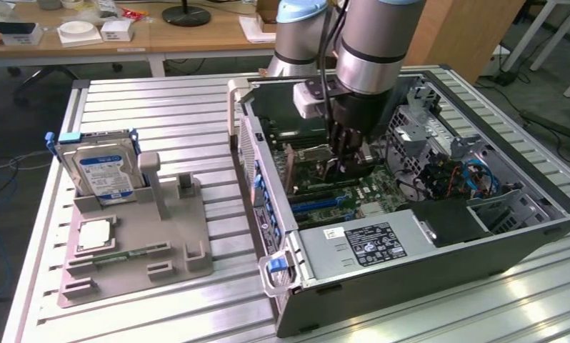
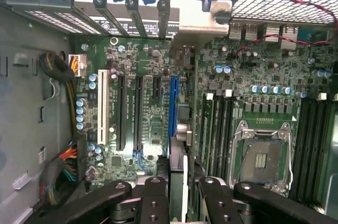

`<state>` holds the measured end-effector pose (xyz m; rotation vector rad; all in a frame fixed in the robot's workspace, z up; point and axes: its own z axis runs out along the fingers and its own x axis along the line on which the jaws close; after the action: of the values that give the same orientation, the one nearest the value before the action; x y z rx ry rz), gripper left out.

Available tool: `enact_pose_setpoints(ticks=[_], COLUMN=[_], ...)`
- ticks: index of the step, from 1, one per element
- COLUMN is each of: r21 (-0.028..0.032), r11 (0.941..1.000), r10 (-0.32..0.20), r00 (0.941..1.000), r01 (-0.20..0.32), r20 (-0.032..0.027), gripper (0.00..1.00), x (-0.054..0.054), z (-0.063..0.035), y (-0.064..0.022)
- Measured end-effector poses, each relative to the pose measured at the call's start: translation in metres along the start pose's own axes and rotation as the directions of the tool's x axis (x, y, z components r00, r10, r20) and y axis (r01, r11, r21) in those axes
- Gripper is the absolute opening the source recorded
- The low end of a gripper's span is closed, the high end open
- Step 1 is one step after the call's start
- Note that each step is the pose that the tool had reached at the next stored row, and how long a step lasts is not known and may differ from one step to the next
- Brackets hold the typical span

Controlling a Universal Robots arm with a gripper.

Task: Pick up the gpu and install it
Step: 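Insert the gpu into the slot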

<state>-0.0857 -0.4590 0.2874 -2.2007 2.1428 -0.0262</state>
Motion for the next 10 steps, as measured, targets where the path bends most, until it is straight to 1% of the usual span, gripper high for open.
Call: enact_pose_setpoints(ticks=[3,6,10], r21=[0.0001,0.0001,0.0], r11=[1.0,1.0,1.0], r10=[-0.001,-0.001,-0.001], r00=[1.0,1.0,1.0], r01=[0.001,0.001,0.001], r20=[0.0001,0.0001,0.0001], gripper=[0.27,0.27,0.27], x=[0.0013,0.0014,0.0016], z=[0.0012,0.0031,0.0096], y=[0.0016,0.0051,0.0071])
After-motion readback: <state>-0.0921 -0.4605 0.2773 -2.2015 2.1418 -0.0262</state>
